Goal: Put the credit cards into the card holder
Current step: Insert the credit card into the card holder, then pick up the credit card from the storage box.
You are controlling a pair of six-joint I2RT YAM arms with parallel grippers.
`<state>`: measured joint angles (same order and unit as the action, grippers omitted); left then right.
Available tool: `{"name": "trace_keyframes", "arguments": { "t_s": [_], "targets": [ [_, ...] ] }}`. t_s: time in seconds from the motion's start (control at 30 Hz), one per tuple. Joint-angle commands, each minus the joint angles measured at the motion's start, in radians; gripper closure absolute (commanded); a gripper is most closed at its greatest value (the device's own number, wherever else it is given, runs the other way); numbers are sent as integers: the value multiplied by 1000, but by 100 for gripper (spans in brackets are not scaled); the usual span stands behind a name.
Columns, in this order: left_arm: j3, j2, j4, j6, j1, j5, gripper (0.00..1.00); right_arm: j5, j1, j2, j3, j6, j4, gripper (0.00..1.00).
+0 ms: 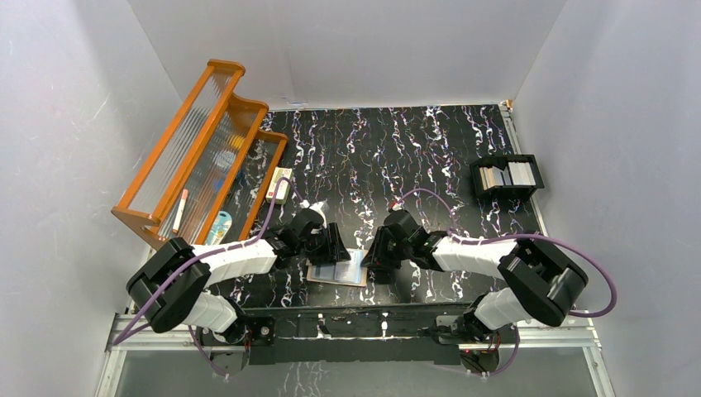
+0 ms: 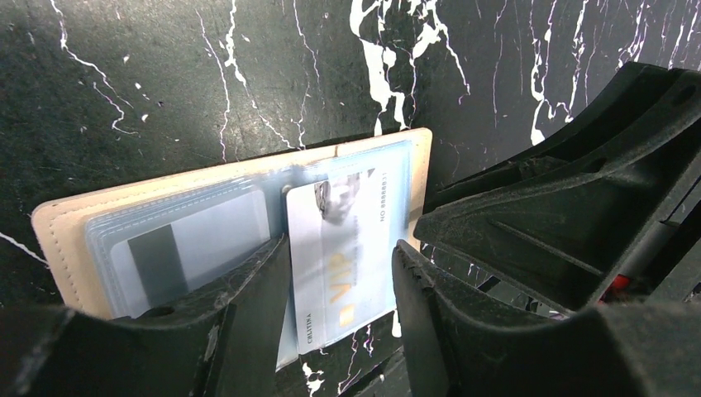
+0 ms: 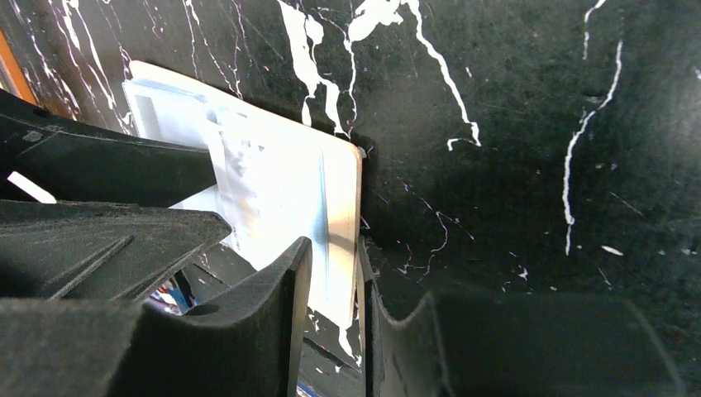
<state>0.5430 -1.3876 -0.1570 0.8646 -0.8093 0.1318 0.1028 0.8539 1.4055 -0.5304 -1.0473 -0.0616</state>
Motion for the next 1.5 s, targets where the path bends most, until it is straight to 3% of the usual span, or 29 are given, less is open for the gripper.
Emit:
{"name": "trace_keyframes", "arguments": {
  "t_s": [0.0,0.07,0.2,0.33,0.5,0.77,1.0,1.13,1.4,1.43,1.47],
  "targets": [
    [10,-2,6,10,-9,15,53,-6,9,26,18,-13,-45,65],
    [11,-3,-11,20,-15,26,56,0,11,37,17,-13,-59,66],
    [17,-10,-45,39,-37,36,78,2,13,46,10,-11,-73,70],
    [17,-7,-32,60,-51,24,78,-6,14,47,7,-10,-69,70],
    [16,7,10,84,-51,2,63,-14,13,44,-2,7,-53,69],
    [86,99,149,44,-50,-59,53,-113,8,-95,-79,152,145,57],
    [149,204,305,-28,-51,-125,45,-297,-53,-236,-237,433,396,50],
    [176,250,385,-78,-48,-140,41,-433,-152,-249,-359,577,527,48],
    [199,333,448,-174,-48,-123,38,-647,-401,-157,-531,860,568,45],
    [211,344,466,-195,-47,-121,35,-659,-438,-137,-547,888,561,45],
    [224,355,485,-222,-48,-117,19,-665,-478,-115,-563,910,555,45]
  ]
}}
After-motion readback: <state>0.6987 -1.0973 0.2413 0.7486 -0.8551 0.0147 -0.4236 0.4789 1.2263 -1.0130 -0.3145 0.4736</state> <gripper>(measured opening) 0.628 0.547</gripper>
